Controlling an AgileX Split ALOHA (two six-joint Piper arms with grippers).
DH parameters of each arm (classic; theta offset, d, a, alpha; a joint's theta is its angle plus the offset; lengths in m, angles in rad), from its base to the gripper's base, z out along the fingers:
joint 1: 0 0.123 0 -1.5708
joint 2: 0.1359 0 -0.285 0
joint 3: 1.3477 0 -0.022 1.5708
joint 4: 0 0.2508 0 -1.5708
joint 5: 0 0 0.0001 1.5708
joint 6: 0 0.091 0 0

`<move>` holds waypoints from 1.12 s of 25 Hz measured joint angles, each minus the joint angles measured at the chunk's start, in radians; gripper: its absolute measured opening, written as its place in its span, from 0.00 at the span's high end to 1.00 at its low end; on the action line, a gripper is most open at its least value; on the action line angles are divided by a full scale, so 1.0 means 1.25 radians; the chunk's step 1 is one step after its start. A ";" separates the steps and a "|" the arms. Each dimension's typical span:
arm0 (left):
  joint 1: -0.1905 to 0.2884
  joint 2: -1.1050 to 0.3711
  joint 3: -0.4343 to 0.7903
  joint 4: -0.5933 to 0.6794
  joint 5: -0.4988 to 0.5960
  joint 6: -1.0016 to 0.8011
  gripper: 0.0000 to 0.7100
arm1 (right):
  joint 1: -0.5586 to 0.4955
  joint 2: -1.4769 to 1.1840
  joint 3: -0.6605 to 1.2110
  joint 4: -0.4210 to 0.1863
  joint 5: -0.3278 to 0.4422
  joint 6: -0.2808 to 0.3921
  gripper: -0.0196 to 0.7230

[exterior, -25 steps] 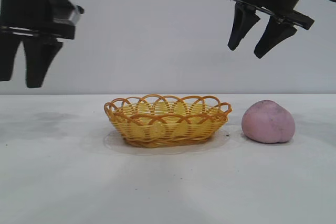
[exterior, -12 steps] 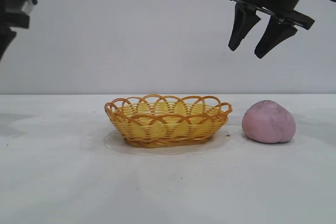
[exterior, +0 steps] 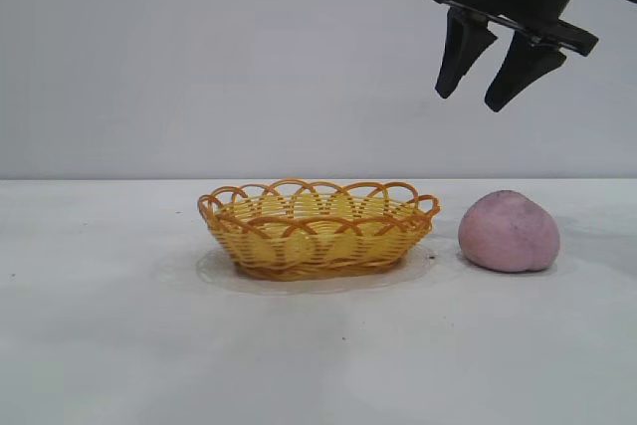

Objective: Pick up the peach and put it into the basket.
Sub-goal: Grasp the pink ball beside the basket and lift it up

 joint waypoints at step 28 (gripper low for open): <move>0.000 -1.035 0.526 -0.093 -0.074 0.058 0.42 | 0.000 0.000 0.000 -0.014 0.028 0.000 0.37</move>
